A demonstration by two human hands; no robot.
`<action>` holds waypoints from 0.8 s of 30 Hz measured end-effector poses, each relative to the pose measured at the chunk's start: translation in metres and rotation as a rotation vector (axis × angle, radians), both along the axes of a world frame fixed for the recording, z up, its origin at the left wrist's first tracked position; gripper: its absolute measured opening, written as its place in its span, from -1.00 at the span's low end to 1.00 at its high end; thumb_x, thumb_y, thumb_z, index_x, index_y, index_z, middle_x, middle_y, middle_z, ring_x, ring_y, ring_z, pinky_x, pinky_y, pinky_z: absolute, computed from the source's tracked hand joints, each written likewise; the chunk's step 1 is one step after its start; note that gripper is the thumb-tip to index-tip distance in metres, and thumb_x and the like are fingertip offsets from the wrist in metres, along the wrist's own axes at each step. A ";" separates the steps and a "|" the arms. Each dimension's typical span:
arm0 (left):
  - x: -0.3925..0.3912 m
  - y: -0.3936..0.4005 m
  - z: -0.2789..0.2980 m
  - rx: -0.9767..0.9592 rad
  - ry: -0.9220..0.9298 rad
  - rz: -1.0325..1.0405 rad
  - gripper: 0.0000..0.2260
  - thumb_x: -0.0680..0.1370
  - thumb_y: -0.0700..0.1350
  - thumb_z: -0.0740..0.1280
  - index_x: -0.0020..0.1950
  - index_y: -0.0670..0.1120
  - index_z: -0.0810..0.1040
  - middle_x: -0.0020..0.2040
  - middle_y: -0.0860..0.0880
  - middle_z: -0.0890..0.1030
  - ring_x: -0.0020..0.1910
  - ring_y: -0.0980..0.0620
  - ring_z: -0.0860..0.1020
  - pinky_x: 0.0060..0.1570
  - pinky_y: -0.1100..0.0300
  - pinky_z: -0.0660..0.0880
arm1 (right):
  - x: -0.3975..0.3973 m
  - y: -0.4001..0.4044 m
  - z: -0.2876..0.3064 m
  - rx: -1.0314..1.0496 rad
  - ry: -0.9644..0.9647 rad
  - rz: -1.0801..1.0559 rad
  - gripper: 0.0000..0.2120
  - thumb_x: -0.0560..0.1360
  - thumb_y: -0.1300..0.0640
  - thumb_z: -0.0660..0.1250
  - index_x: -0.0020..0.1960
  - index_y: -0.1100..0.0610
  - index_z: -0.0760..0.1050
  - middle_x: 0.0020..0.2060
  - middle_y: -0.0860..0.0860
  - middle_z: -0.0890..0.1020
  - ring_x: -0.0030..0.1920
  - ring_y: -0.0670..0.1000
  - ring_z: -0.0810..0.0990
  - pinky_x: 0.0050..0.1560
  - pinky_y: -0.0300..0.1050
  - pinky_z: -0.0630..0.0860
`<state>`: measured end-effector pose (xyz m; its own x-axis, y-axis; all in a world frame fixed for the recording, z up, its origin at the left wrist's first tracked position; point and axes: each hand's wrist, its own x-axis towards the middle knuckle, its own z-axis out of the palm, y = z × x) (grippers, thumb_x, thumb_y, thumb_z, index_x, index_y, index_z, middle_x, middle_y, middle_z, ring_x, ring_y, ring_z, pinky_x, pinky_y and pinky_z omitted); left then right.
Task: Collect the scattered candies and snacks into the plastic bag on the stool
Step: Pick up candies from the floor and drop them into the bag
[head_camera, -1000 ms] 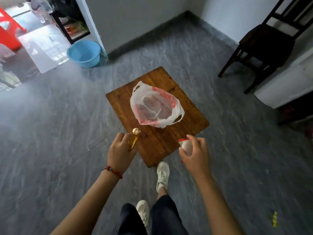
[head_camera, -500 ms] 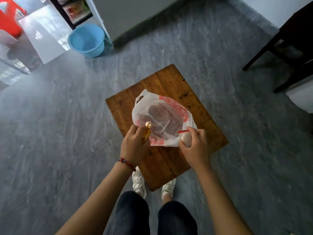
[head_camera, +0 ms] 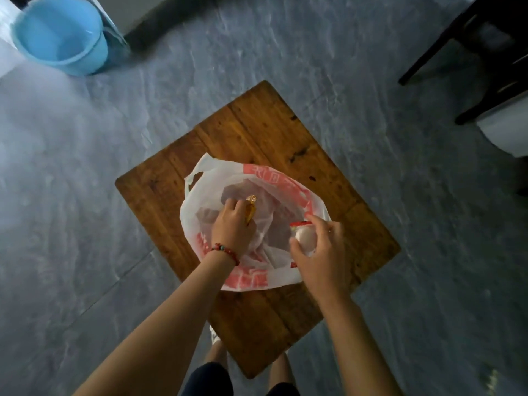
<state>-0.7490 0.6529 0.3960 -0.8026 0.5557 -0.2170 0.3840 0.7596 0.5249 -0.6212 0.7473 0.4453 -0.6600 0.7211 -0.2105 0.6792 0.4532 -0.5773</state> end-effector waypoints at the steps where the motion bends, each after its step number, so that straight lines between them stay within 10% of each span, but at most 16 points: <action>1: -0.002 0.003 -0.008 -0.011 -0.009 -0.001 -0.71 0.52 -0.21 0.29 0.23 -0.18 0.46 0.16 -0.18 0.47 0.03 -0.15 0.50 -0.03 0.19 0.39 | -0.002 0.001 -0.006 -0.010 0.000 -0.007 -0.56 0.41 0.01 0.40 0.25 0.03 0.41 0.09 0.07 0.44 -0.08 -0.11 0.41 -0.33 -0.49 0.27; 10: -0.006 -0.004 -0.060 -0.152 -0.136 0.009 -0.68 0.56 -0.06 0.24 0.27 -0.14 0.39 0.23 -0.15 0.43 0.13 -0.15 0.44 0.16 0.07 0.36 | -0.014 0.000 -0.034 -0.015 -0.008 -0.013 -0.54 0.39 -0.01 0.42 0.24 0.00 0.39 0.13 0.07 0.44 0.03 0.04 0.50 -0.16 0.13 0.60; 18: 0.004 -0.026 -0.021 -0.006 -0.062 -0.005 -0.70 0.56 -0.03 0.23 0.18 -0.18 0.50 0.13 -0.20 0.54 0.08 -0.20 0.48 0.08 -0.04 0.41 | -0.036 -0.005 -0.038 -0.008 -0.044 0.042 -0.55 0.41 0.02 0.40 0.25 0.07 0.41 0.16 0.10 0.43 0.04 0.05 0.48 -0.26 -0.24 0.40; 24: 0.006 -0.045 0.011 0.052 0.063 -0.067 -0.59 0.52 0.07 0.13 0.17 -0.18 0.51 0.13 -0.20 0.55 0.11 -0.20 0.49 0.08 -0.07 0.41 | -0.059 -0.016 -0.079 0.021 -0.234 0.105 -0.53 0.46 -0.07 0.31 0.29 0.10 0.32 0.17 0.17 0.41 0.09 0.13 0.44 -0.05 -0.06 0.47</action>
<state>-0.7427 0.6081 0.4070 -0.7742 0.6179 -0.1371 0.4666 0.7035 0.5360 -0.6801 0.7315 0.3659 -0.6662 0.6575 -0.3520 0.7422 0.5383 -0.3992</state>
